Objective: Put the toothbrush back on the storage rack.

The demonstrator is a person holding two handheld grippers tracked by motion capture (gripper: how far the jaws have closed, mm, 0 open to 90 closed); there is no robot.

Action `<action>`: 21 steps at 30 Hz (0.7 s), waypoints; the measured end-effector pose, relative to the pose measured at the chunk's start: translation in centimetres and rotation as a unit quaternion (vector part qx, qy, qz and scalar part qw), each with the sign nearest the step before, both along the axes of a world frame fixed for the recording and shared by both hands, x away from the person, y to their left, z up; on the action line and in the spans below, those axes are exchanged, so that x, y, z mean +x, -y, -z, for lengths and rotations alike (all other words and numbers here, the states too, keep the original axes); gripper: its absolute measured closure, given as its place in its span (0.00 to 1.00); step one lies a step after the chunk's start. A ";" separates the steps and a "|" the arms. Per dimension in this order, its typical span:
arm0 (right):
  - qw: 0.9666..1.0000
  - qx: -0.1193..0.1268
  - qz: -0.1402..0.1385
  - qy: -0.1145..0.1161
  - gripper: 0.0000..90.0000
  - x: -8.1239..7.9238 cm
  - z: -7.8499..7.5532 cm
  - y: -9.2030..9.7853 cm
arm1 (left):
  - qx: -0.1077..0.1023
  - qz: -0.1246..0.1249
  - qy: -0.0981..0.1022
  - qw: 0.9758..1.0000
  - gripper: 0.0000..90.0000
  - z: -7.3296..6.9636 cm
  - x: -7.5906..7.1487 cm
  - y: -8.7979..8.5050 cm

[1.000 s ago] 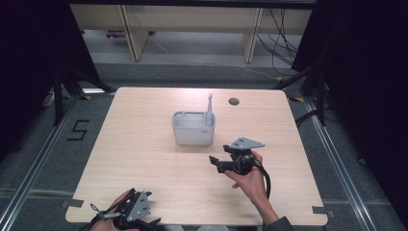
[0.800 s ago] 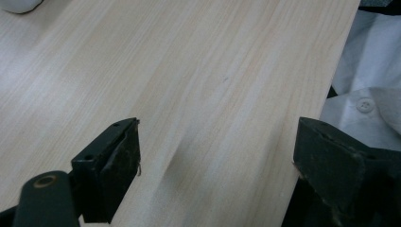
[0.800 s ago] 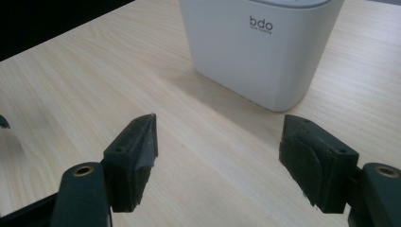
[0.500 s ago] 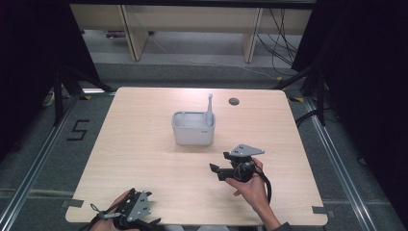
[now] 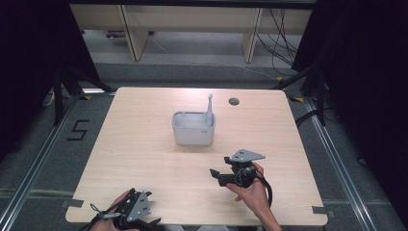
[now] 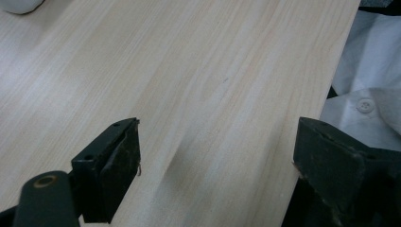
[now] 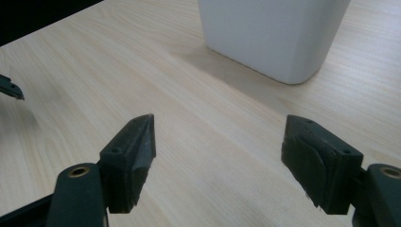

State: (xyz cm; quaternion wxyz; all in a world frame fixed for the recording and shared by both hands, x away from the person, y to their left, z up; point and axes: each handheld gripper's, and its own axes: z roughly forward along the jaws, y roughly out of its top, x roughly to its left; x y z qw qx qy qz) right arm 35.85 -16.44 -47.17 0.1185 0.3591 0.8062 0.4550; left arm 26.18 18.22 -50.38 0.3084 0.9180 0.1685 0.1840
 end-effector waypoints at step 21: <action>1.000 -0.010 -0.002 -0.007 0.26 -1.9 0.7 0.7 | -0.001 -0.002 0.000 1.000 0.17 -0.1 0.0 0.0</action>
